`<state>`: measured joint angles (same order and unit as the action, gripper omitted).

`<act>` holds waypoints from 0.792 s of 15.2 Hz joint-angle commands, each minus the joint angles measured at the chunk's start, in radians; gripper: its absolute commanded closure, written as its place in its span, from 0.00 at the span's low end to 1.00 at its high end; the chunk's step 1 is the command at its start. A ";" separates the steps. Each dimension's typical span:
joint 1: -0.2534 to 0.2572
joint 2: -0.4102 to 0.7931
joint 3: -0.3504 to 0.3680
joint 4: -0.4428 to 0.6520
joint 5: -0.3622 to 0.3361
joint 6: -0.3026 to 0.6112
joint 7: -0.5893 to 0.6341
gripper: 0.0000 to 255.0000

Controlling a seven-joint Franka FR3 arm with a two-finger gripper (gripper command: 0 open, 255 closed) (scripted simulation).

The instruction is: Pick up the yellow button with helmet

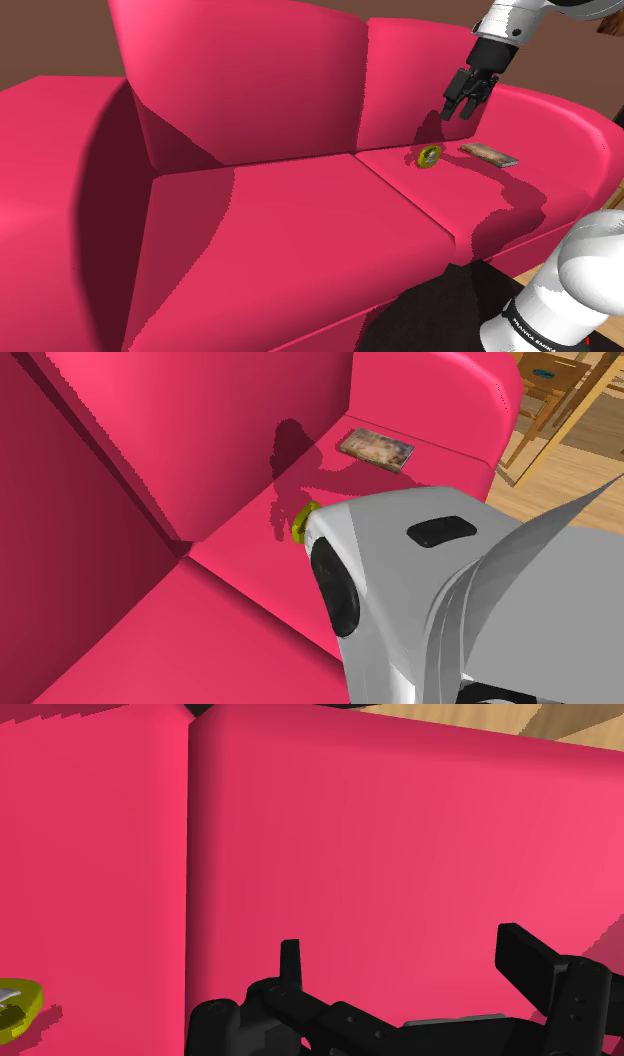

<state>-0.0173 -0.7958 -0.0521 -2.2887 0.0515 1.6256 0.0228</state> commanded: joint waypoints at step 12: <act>0.044 0.012 -0.331 -0.093 -0.183 0.089 -0.570 0.00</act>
<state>0.0216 -0.7966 -0.3477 -2.3869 -0.1129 1.7076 -0.4852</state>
